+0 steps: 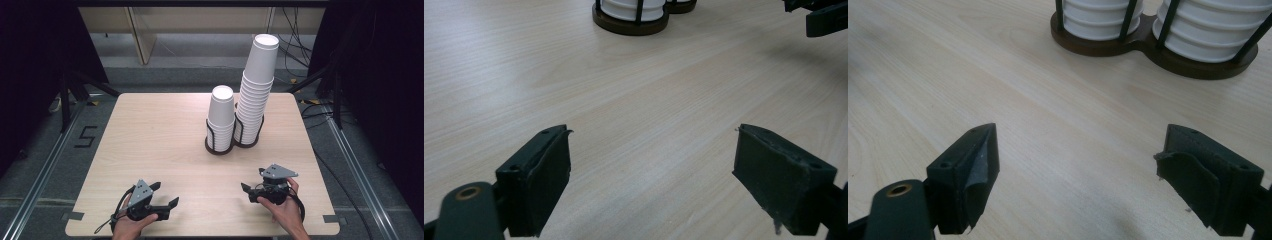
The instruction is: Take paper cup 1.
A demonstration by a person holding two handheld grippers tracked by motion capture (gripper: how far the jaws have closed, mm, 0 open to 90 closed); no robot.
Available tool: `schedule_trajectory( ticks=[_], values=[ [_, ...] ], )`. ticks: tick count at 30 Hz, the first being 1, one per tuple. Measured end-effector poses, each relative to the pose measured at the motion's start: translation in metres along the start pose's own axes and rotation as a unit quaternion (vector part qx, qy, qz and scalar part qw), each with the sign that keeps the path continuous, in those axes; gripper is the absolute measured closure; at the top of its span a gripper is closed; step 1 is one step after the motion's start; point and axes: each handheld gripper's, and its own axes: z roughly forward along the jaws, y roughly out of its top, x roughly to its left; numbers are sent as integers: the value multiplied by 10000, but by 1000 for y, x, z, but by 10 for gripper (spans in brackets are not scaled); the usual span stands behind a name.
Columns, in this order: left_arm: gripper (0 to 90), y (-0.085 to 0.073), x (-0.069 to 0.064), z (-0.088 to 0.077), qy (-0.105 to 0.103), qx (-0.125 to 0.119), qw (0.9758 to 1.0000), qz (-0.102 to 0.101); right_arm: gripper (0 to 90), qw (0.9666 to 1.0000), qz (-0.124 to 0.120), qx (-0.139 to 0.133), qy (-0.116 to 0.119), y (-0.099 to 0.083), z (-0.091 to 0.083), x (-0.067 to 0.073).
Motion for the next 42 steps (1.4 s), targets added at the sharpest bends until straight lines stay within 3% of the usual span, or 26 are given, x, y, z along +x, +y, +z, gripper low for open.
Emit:
schedule_trajectory(
  ticks=[1, 2, 3, 6, 11, 13, 14, 21, 24, 25, 26, 28, 31, 32, 42],
  values=[
    [148, 0, 1, 0, -1, -44, 10000, 23, 165, 9999, 127, 29, 22, 0, 0, 2],
    [148, 0, 1, -1, 10, -62, 10000, 4, 165, 9999, 57, 23, 97, 0, 1, 1],
    [147, 0, 1, -1, 18, -63, 10000, -7, 165, 9997, 243, 44, 67, 0, 0, 4],
    [148, 1, 1, -2, 39, -71, 10000, 6, 162, 9999, 56, -30, 98, 1, 1, 1],
    [147, 0, 1, -2, 39, -94, 9999, 11, 160, 9997, 24, -154, 204, 3, 2, 2],
    [147, 0, 1, -2, 46, -97, 9999, 0, 160, 9997, -95, -223, 106, 4, 2, 1],
    [148, 0, 1, -2, 40, -102, 9999, 0, 159, 9997, 73, -187, 145, 5, 1, 4],
    [147, 0, 2, -2, 76, -137, 9999, 2, 163, 9992, 11, -307, 253, 11, 3, 2],
    [148, 0, 2, -2, 105, -137, 9998, -9, 162, 9990, 18, -366, 241, 16, 3, 1],
    [147, 0, 2, -2, 85, -154, 9998, -5, 163, 9991, 175, -334, 207, 18, 2, 4],
    [147, 0, 2, -2, 99, -149, 9998, -4, 163, 9988, -109, -431, 203, 22, 2, 0],
    [147, 0, 3, -2, 101, -119, 9999, 10, 165, 9989, 122, -396, 239, 25, 1, 3],
    [147, 0, 3, -2, 126, -93, 9999, -12, 165, 9982, -60, -534, 283, 32, 5, 1],
    [147, 0, 3, -2, 98, -117, 9999, -11, 165, 9983, 19, -510, 262, 35, 5, 2],
    [147, 0, 3, -3, 119, -87, 9999, 25, 165, 9968, -73, -712, 359, 61, 12, 7]
  ],
)
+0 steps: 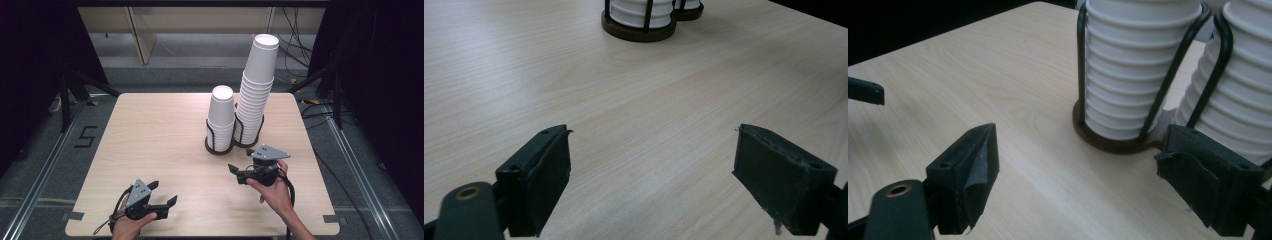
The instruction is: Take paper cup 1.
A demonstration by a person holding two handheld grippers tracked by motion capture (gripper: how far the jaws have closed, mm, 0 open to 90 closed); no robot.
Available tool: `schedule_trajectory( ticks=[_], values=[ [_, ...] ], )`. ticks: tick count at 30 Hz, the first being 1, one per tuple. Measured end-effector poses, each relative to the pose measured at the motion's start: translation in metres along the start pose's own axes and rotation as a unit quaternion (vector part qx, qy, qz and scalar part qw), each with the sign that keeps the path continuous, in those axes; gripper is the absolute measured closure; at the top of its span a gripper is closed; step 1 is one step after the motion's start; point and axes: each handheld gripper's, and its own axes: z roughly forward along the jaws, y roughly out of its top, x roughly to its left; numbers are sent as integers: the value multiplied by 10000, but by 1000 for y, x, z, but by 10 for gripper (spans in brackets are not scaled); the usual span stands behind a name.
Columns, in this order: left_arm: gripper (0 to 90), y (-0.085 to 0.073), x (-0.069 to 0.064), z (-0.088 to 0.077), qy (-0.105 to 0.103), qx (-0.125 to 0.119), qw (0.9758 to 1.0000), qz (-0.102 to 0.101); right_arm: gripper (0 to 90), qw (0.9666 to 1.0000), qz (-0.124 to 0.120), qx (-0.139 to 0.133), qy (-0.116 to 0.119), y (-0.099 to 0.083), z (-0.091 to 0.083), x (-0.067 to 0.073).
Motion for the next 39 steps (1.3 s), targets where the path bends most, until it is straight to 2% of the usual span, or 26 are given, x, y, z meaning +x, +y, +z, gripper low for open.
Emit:
schedule_trajectory(
  ticks=[4, 6, 7, 8, 9, 12, 14, 18, 19, 20, 23, 25, 30, 32, 33, 34, 36, 39],
  values=[
    [147, 0, -1, 0, -8, -15, 10000, -13, 165, 10000, -38, -45, 13, 11, 2, 2],
    [147, 0, 0, 0, -19, -23, 10000, -17, 165, 9998, -135, -111, 115, 15, 4, 2],
    [147, 0, 0, 1, -32, -36, 10000, -28, 165, 9999, -71, -84, 46, 17, 3, 4],
    [147, 0, 0, 1, -29, -26, 10000, -34, 165, 9997, -201, -140, 16, 20, 4, 2],
    [147, 0, 0, 1, -39, -16, 10000, -25, 165, 9999, -101, -126, 61, 21, 4, 3],
    [147, 0, 0, 0, -17, -24, 10000, -85, 175, 9999, -86, -122, 35, 28, 6, 4],
    [147, 0, 0, 0, -11, -35, 9999, -119, 181, 9997, -174, -184, 6, 32, 8, 3],
    [148, 1, 1, 0, -21, -13, 9999, -165, 172, 9996, -131, -261, 47, 41, 10, 2],
    [147, 0, 1, 1, -56, -72, 9997, -210, 171, 9994, -184, -301, -44, 43, 10, 2],
    [147, 1, 1, 0, -55, -37, 9998, -191, 170, 9995, -140, -294, 28, 46, 12, 2],
    [147, 1, 1, 0, -43, -32, 9998, -184, 171, 9994, -100, -321, -56, 51, 14, 3],
    [147, 0, 1, 0, -58, -24, 9998, -189, 171, 9990, -203, -388, -56, 56, 16, 1],
    [147, 1, 1, 0, -48, -30, 9998, -188, 170, 9986, -167, -496, -44, 67, 22, 1],
    [147, 1, 0, 0, -37, -28, 9998, -195, 167, 9989, -108, -453, -103, 70, 25, 1],
    [147, 1, 1, 0, -41, -35, 9998, -186, 167, 9987, -183, -463, -68, 72, 26, 0],
    [147, 1, 1, 0, -21, -24, 9998, -181, 167, 9987, -140, -463, -168, 73, 27, 0],
    [147, 1, 1, -1, -8, 12, 9999, -152, 167, 9985, -98, -503, -210, 77, 29, -1],
    [147, 1, 1, 0, 4, -9, 9999, -172, 165, 9979, -148, -526, -341, 83, 33, -4]
  ],
)
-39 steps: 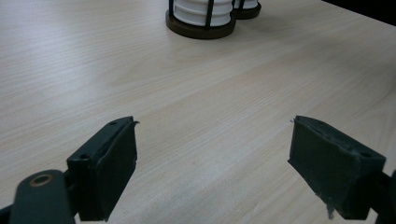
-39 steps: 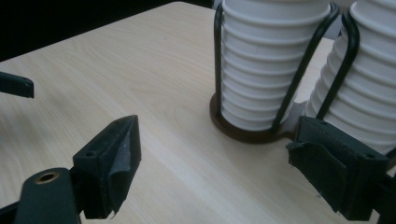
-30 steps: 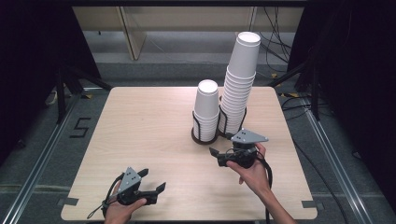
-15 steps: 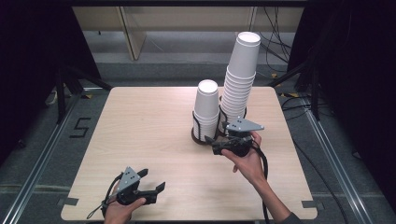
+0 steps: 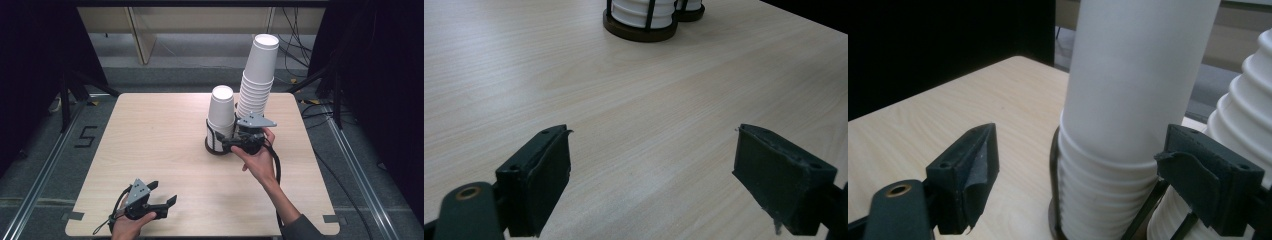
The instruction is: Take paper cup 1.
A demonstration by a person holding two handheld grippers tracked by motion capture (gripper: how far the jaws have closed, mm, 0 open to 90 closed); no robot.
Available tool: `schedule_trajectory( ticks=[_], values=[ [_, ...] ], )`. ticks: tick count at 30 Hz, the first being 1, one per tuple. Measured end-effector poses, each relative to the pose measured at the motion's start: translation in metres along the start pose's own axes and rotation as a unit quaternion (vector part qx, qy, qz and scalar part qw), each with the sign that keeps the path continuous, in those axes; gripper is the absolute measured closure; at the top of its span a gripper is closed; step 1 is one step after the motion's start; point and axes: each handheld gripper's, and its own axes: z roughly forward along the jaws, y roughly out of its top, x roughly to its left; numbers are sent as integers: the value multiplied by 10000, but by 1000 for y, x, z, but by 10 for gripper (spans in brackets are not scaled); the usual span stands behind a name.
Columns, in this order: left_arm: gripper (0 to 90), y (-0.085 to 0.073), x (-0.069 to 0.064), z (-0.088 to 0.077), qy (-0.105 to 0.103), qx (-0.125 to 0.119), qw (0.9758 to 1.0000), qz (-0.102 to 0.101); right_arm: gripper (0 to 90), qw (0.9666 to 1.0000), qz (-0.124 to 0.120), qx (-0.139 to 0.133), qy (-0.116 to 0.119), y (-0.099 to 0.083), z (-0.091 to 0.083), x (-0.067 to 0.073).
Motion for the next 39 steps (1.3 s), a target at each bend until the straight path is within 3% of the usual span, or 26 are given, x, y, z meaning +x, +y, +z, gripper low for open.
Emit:
schedule_trajectory(
  ticks=[7, 8, 10, 11, 14, 17, 21, 28, 29, 31, 38, 39],
  values=[
    [147, 0, 0, 0, 3, 42, 10000, 28, 162, 9998, 154, -64, -132, 15, 13, -8],
    [147, 0, 0, 0, -48, 7, 10000, 23, 160, 9996, 79, -111, -228, 17, 14, -9],
    [147, -1, 0, 1, -49, 4, 10000, 21, 160, 9994, 162, -50, -297, 22, 17, -9],
    [147, 0, 0, 1, -46, 4, 10000, 23, 160, 9994, 49, -76, -333, 24, 18, -11],
    [147, 0, 0, 1, -32, 12, 10000, 53, 157, 9985, 105, -11, -533, 30, 23, -12],
    [148, 0, 0, 1, -47, -6, 10000, 38, 157, 9982, 208, -1, -560, 35, 31, -15],
    [147, 0, 0, 1, -56, 7, 10000, 44, 156, 9978, 123, 22, -657, 39, 38, -14],
    [148, 0, -1, 0, -14, 39, 10000, 54, 153, 9963, 239, 160, -808, 42, 50, -11],
    [147, 0, -1, 0, -17, 34, 10000, 54, 153, 9965, 153, 150, -810, 42, 51, -12],
    [148, 0, -1, 0, -19, 41, 10000, 61, 154, 9959, 318, 144, -838, 43, 54, -12],
    [147, 0, -1, 0, -16, 41, 10000, 64, 159, 9951, 299, 193, -922, 45, 61, -13],
    [147, 0, -1, 0, -17, 41, 10000, 63, 162, 9946, 398, 200, -942, 45, 61, -13]
  ],
)
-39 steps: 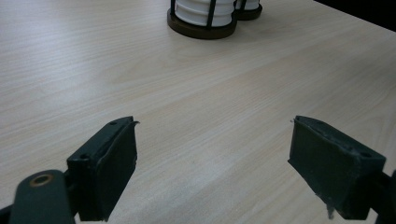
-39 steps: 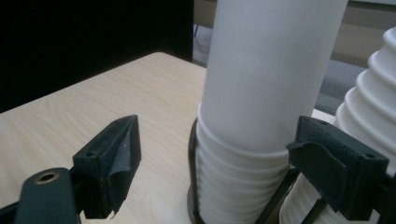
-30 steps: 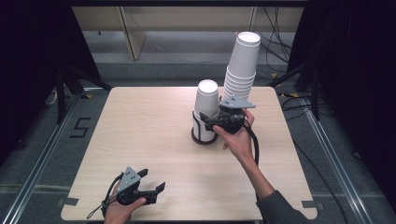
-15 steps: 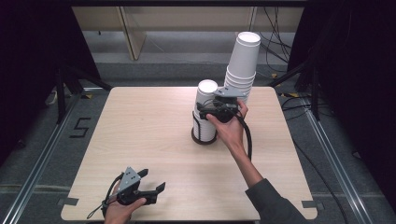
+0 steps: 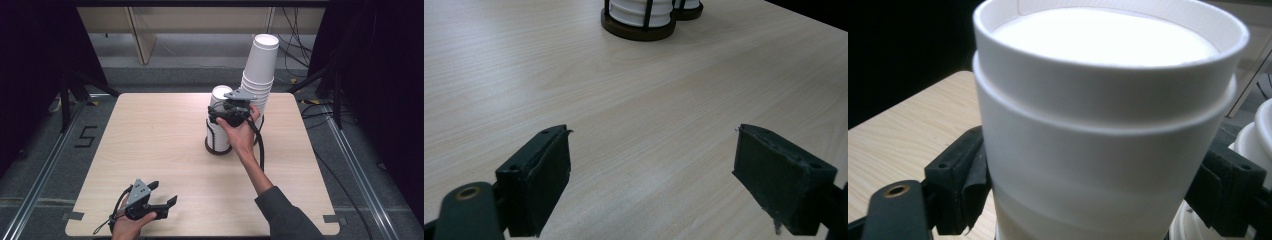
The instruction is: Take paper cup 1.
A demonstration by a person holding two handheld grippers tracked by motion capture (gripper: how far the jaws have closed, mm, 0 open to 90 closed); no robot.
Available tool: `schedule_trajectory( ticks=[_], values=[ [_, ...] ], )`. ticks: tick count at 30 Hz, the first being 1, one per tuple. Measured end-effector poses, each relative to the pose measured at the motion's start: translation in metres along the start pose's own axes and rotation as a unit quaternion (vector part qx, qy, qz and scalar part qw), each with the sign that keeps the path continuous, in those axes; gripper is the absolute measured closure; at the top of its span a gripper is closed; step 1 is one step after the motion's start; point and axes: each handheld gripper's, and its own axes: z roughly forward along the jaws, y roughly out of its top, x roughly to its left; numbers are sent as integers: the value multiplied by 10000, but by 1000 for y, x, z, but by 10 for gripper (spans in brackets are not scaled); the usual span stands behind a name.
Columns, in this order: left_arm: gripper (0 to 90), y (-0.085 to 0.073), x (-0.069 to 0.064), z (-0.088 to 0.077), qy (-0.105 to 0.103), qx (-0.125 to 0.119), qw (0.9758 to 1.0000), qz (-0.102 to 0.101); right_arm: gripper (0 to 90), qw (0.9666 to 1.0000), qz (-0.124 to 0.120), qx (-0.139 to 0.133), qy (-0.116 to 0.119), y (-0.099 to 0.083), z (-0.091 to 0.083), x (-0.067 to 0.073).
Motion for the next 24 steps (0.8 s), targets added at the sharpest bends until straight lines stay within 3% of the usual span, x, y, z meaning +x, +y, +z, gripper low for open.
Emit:
schedule_trajectory(
  ticks=[3, 14, 24],
  values=[
    [147, 0, 0, 0, -2, 3, 10000, 3, 171, 10000, 81, 12, 25, 1, 0, 0],
    [147, 0, -1, 0, -25, -3, 10000, -13, 181, 10000, 12, -75, -34, 11, -5, 3],
    [147, 0, 0, 0, -32, 21, 10000, 29, 183, 9994, -64, -323, -48, 38, -22, 5]
  ],
)
